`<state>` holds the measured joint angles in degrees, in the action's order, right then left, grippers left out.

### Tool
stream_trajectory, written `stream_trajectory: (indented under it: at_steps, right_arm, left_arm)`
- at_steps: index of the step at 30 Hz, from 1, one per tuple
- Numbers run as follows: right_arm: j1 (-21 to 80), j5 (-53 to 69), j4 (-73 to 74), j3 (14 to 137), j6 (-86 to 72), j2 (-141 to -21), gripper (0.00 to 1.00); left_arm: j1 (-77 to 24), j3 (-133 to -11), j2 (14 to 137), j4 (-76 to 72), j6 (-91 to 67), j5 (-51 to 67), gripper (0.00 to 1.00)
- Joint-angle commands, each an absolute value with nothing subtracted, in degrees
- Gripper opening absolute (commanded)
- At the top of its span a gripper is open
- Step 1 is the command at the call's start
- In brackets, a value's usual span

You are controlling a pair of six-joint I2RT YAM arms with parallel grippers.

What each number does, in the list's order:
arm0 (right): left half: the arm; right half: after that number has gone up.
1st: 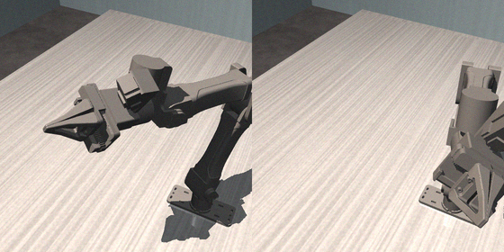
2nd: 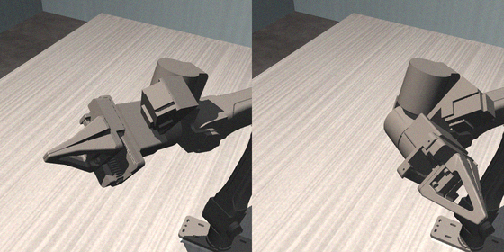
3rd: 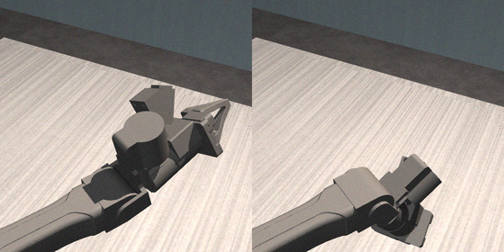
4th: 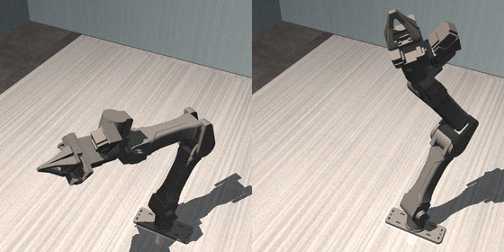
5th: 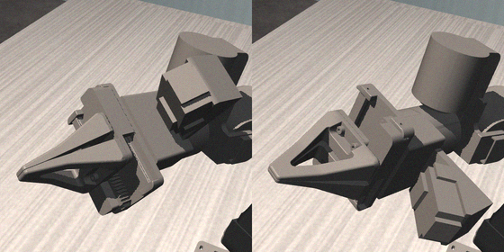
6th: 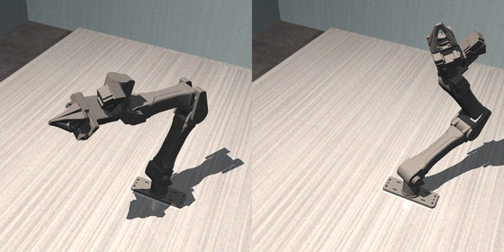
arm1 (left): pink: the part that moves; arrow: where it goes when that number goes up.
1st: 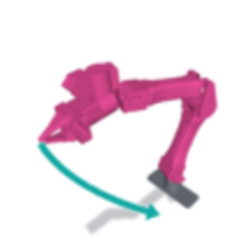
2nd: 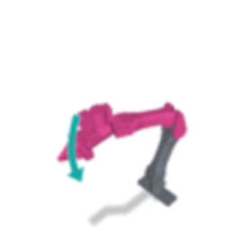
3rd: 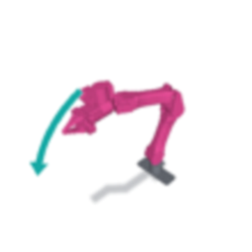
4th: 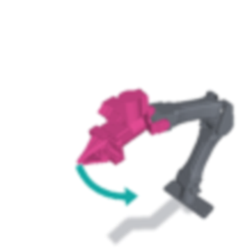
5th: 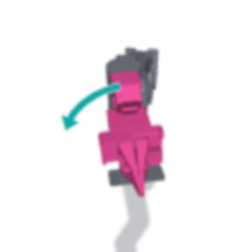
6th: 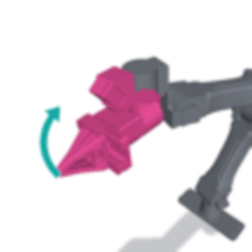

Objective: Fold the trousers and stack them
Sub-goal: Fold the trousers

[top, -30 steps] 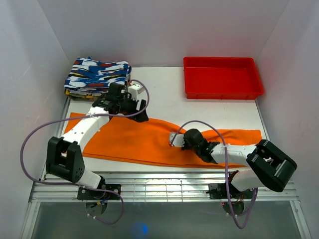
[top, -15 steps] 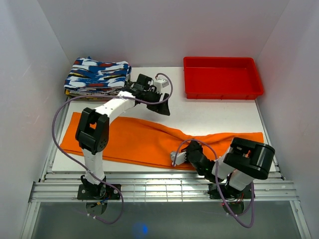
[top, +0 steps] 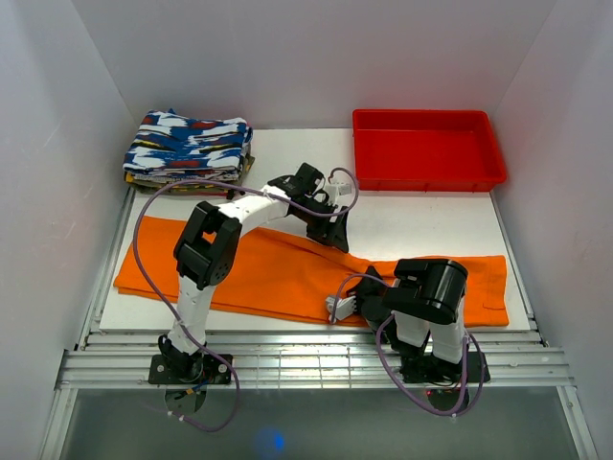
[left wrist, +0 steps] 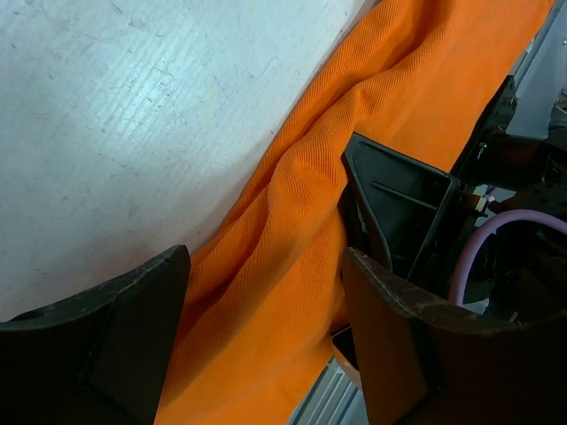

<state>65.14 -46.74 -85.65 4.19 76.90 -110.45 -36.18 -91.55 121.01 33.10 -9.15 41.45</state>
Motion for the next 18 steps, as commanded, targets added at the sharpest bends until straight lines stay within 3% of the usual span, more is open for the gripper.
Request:
stream_trajectory:
  at_steps: [1,6,9,13,14,16,18]
  right_arm:
    - [65.7,-47.0,-96.7,-2.6,80.4,-113.6,0.08]
    - [66.4,-47.2,-95.1,-1.4,80.3,-113.7,0.09]
    - [66.6,-47.5,-94.9,-1.1,80.3,-114.4,0.17]
    - [66.9,-47.7,-95.8,-1.5,80.7,-115.2,0.40]
    - [67.1,-47.6,-96.1,-1.8,80.9,-115.4,0.54]
    - [67.3,-47.7,-96.3,-2.0,80.9,-115.5,0.70]
    - [67.8,-47.7,-96.6,-2.4,80.9,-115.9,0.72]
  left_arm:
    - [-36.8,-92.5,121.4,35.5,-11.4,45.3,0.79]
    - [-37.6,-94.6,124.1,35.0,-13.9,51.2,0.73]
    - [-38.1,-95.4,125.2,33.8,-15.3,54.6,0.68]
    - [-38.4,-94.5,125.8,30.1,-17.8,56.7,0.55]
    - [-38.3,-94.3,125.9,29.4,-19.1,56.7,0.52]
    - [-38.4,-93.6,125.8,26.0,-20.5,55.9,0.45]
    - [-38.1,-92.5,124.7,22.2,-22.9,55.1,0.36]
